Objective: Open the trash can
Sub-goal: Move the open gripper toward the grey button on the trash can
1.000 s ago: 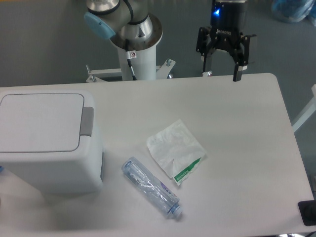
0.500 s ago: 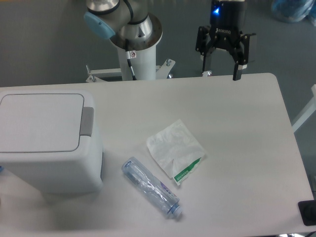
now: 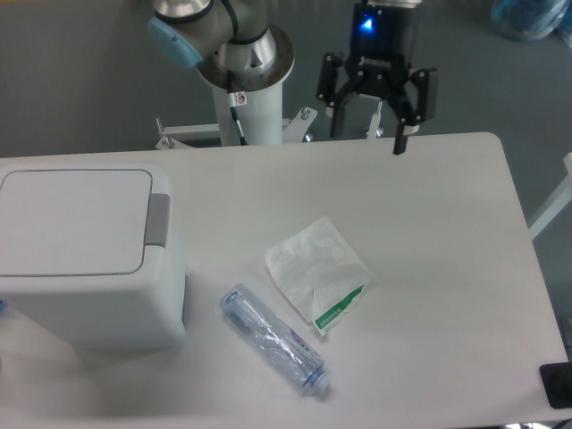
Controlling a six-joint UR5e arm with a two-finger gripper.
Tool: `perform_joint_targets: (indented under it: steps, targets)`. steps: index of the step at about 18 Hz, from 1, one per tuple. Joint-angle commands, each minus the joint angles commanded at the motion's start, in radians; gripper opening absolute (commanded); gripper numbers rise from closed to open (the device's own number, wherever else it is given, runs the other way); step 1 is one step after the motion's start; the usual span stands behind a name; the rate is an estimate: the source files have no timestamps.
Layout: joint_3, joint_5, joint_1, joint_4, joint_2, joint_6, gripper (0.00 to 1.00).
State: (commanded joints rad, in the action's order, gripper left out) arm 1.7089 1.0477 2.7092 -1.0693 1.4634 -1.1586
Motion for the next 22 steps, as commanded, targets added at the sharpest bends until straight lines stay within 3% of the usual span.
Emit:
perform_joint_targets:
  steps: [6,22]
  targets:
    - [-0.009,0.000,-0.130,0.130,0.046,0.425,1.00]
    - [-0.006,0.003,-0.273,0.178,0.121,0.724,1.00]
